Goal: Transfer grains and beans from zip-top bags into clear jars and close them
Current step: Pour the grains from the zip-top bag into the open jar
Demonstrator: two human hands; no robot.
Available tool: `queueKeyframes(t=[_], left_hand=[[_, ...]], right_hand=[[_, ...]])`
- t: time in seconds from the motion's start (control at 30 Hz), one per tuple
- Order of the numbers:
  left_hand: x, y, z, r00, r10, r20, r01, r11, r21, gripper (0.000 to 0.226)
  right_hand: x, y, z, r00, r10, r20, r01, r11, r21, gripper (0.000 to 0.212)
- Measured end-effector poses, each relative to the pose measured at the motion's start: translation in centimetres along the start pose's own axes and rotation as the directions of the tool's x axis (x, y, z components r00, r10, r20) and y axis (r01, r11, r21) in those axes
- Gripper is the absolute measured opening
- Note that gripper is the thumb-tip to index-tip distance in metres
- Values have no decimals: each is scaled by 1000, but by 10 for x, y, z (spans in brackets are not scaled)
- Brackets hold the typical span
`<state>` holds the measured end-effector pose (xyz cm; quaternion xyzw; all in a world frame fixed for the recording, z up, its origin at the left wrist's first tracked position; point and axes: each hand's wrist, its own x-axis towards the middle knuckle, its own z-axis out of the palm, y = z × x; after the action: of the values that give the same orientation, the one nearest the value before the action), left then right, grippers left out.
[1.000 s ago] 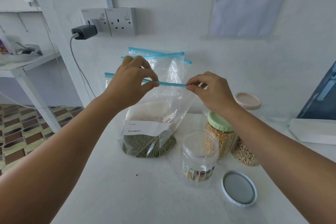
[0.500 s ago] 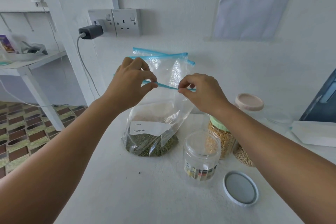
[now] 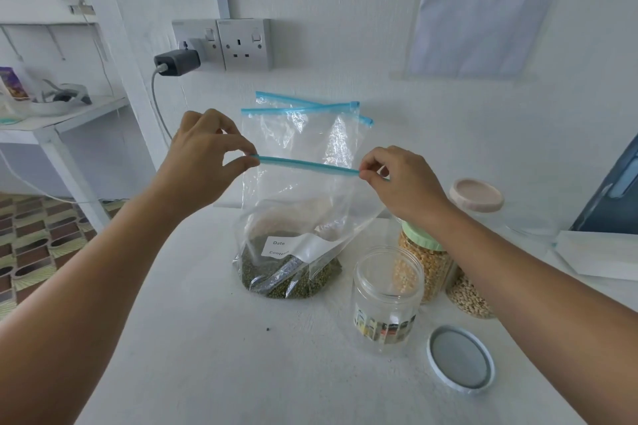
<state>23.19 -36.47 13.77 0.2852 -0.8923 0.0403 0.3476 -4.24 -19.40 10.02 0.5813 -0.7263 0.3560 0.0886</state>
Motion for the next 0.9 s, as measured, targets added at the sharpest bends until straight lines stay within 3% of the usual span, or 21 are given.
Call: queueKeyframes(t=[0.1,0.2,0.33,0.5,0.57,0.63,0.73,0.83,0.9], left_hand=[[-3,-1,4,999,0,-33,-1,999,-36,23],[-5,-2,6,999,-7,-52,3,998,-65,21],[-10,2,6,996,-42,-75,34,993,-110,26],[-39,29,7,972,-195,-128,163,960,-227,55],[-62,43,14,950,-278,-144,220,920,-323,43],[-89,57,25,932,-355,-76,299,870,-393,24],[-126,72,47,859,-498,121,489,725,-486,8],[-147,77,70,671,-630,392,716,413,-562,4],[-153,77,82,598,-607,523,770,256,-584,18]], right_hand=[[1,-8,0,995,-89,46,89,996,4,14],[6,-25,-2,946,-173,276,170,985,36,17],[18,-44,4,874,-124,469,164,986,-44,24],[23,-49,14,881,-80,466,122,991,-62,33],[24,-49,16,901,-77,427,105,994,-42,35],[25,-48,15,916,-77,393,90,996,-15,35],[26,-51,16,933,-87,349,86,996,17,34],[27,-58,16,949,-91,303,80,996,48,33],[27,-63,16,954,-99,283,79,994,81,35]])
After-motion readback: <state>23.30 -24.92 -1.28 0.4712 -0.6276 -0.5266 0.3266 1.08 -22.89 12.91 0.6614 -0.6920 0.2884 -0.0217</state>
